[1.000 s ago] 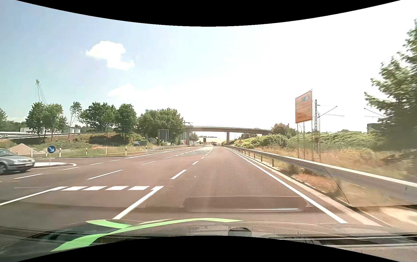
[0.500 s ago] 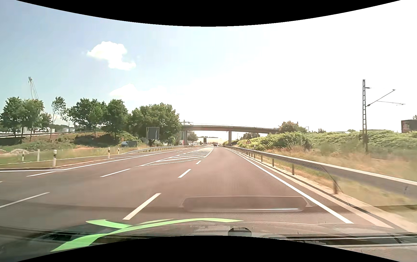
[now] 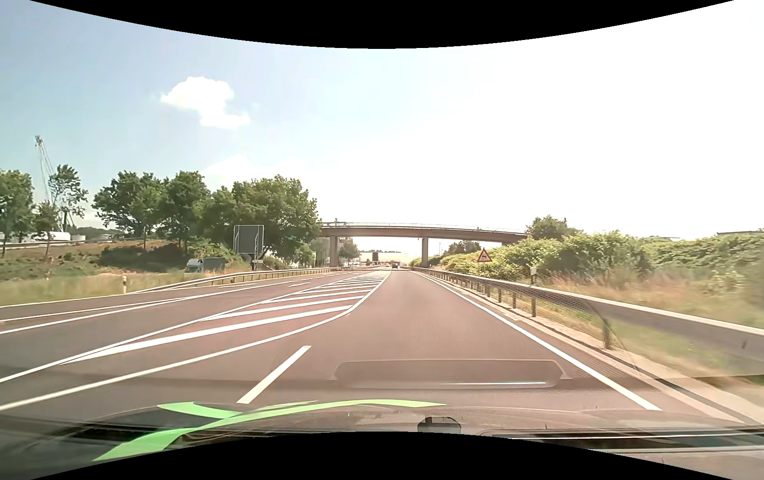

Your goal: Follow the waypoints while adhering to traffic rules and regulations

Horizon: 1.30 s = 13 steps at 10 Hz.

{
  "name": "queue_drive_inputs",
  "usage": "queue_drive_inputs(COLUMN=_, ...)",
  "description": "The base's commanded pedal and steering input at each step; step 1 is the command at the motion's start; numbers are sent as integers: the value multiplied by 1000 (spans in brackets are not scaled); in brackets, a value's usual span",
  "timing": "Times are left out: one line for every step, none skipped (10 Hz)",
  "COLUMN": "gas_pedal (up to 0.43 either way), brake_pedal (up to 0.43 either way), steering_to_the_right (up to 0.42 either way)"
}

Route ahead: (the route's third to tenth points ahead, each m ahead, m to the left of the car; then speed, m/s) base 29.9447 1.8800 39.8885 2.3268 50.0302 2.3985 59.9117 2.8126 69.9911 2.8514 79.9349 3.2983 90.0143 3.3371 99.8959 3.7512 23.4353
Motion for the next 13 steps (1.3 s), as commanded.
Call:
queue_drive_inputs(gas_pedal=339, brake_pedal=0, steering_to_the_right=-4)
queue_drive_inputs(gas_pedal=339, brake_pedal=0, steering_to_the_right=-4)
queue_drive_inputs(gas_pedal=339, brake_pedal=0, steering_to_the_right=-4)
queue_drive_inputs(gas_pedal=331, brake_pedal=0, steering_to_the_right=-4)
queue_drive_inputs(gas_pedal=299, brake_pedal=0, steering_to_the_right=-4)
queue_drive_inputs(gas_pedal=248, brake_pedal=0, steering_to_the_right=-4)
queue_drive_inputs(gas_pedal=240, brake_pedal=0, steering_to_the_right=-4)
queue_drive_inputs(gas_pedal=240, brake_pedal=0, steering_to_the_right=-4)
queue_drive_inputs(gas_pedal=220, brake_pedal=0, steering_to_the_right=-4)
queue_drive_inputs(gas_pedal=220, brake_pedal=0, steering_to_the_right=-4)
queue_drive_inputs(gas_pedal=220, brake_pedal=0, steering_to_the_right=-4)
queue_drive_inputs(gas_pedal=220, brake_pedal=0, steering_to_the_right=-4)
queue_drive_inputs(gas_pedal=220, brake_pedal=0, steering_to_the_right=-4)
